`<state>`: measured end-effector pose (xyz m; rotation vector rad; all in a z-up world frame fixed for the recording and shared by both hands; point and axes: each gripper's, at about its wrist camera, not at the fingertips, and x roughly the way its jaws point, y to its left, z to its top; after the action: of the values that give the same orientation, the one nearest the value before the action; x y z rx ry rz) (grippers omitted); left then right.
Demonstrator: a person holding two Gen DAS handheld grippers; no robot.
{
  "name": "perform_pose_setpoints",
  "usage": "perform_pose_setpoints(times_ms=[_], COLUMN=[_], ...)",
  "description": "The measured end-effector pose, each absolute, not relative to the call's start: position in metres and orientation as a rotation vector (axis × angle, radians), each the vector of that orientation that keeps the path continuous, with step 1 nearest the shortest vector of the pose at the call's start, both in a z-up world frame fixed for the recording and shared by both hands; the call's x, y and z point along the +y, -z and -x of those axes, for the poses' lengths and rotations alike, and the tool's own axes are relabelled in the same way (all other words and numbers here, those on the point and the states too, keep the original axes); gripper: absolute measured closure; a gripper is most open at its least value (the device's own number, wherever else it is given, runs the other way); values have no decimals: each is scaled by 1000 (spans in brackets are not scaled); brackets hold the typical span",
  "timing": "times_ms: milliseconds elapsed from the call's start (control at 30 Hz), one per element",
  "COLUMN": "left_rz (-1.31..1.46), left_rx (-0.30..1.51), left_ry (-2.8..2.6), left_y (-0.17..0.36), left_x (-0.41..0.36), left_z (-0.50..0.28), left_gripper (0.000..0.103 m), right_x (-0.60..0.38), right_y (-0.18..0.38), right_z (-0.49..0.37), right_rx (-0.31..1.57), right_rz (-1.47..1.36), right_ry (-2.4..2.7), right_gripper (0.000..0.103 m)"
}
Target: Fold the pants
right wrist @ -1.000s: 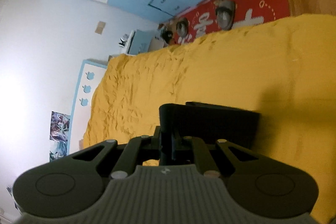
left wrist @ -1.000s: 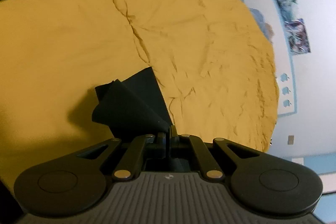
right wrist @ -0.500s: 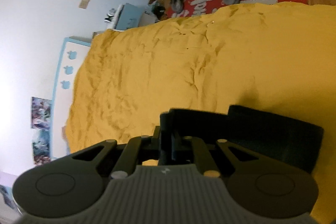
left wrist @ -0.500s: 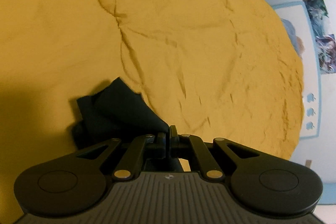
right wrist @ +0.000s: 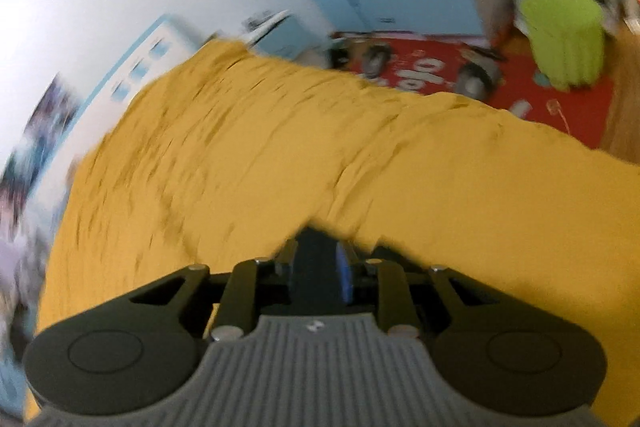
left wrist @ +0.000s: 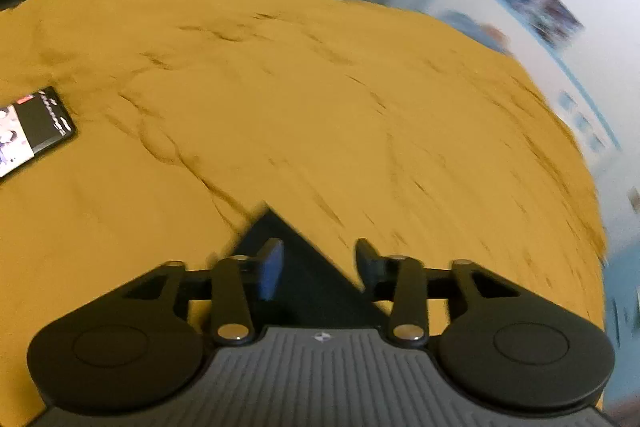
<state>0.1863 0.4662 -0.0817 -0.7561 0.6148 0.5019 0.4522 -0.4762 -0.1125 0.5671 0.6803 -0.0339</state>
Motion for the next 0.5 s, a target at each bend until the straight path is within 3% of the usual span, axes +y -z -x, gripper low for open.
perform_pose_setpoints(times_ms=[67, 333, 400, 500], left_rz=[782, 874, 911, 969], left_rx=[630, 667, 643, 707], left_ry=[-425, -259, -216, -220], left_y=[90, 126, 131, 141], left_x=[444, 403, 407, 412], left_z=[-172, -172, -181, -197], left_gripper=[51, 50, 43, 43], right_x=[-444, -330, -304, -277], right_y=[108, 111, 110, 115], right_z=[-424, -331, -309, -284], right_rx=[680, 672, 644, 631], right_rz=[-436, -18, 108, 226], right_ry=[-77, -383, -439, -467], right_gripper=[69, 67, 64, 61])
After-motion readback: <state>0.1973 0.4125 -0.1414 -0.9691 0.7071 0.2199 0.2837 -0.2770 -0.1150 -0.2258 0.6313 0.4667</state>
